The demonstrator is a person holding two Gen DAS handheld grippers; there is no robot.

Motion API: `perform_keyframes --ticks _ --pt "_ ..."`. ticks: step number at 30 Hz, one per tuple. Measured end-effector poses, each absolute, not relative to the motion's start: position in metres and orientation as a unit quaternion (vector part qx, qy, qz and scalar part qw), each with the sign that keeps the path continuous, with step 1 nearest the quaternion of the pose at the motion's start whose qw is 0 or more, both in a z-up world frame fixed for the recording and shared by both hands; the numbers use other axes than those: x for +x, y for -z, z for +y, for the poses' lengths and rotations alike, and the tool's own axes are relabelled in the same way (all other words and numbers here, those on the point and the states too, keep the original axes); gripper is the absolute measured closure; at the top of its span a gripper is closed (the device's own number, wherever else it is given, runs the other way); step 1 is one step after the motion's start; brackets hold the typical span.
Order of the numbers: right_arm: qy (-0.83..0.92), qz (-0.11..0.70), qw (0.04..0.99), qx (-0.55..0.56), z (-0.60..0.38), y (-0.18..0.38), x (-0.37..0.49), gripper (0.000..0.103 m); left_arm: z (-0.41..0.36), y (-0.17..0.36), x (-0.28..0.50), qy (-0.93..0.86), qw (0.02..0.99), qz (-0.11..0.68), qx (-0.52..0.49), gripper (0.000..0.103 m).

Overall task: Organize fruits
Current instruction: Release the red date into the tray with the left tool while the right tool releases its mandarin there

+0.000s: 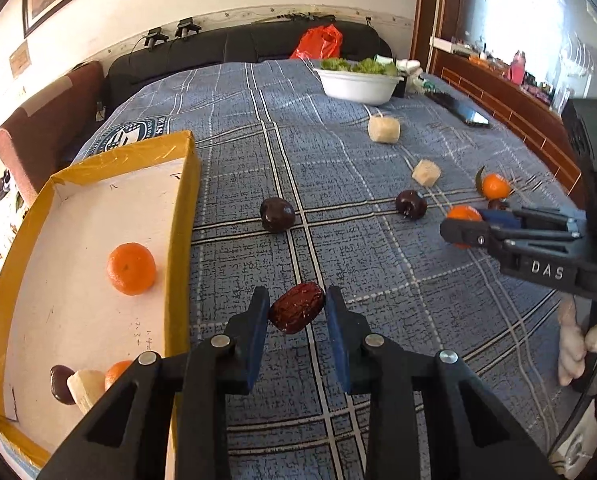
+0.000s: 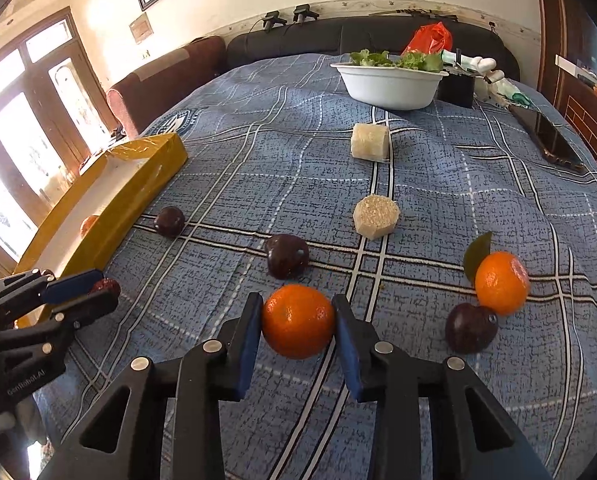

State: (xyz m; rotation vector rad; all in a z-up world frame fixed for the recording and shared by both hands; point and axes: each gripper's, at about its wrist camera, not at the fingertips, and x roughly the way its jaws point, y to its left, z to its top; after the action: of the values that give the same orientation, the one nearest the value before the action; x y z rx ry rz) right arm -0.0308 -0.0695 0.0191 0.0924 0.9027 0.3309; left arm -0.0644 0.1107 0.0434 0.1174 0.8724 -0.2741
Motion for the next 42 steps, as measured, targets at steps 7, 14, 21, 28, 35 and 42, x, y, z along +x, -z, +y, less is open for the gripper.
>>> perform_keyframes --ticks 7,14,21,28,35,42 --pt "-0.171 0.421 0.890 0.039 -0.054 -0.041 -0.047 0.064 0.144 -0.060 -0.082 0.122 0.907 0.403 0.005 0.075" --pt "-0.223 0.407 0.886 0.007 0.004 -0.065 -0.059 0.064 0.216 -0.072 -0.098 0.046 0.920 0.387 -0.035 0.075" --pt "-0.287 0.409 0.866 -0.018 0.082 -0.072 -0.057 0.064 0.292 -0.072 -0.100 -0.042 0.918 0.388 -0.068 0.075" --pt "-0.324 0.414 0.849 -0.045 0.148 -0.065 -0.053 0.064 0.325 -0.056 -0.084 -0.069 0.908 0.404 -0.085 0.075" --pt "-0.324 0.434 0.839 -0.054 0.182 -0.045 -0.033 0.063 0.334 -0.049 -0.079 -0.068 0.905 0.407 -0.105 0.074" --pt "-0.325 0.442 0.834 -0.061 0.200 -0.034 -0.023 0.062 0.344 -0.054 -0.093 -0.068 0.907 0.396 -0.126 0.049"
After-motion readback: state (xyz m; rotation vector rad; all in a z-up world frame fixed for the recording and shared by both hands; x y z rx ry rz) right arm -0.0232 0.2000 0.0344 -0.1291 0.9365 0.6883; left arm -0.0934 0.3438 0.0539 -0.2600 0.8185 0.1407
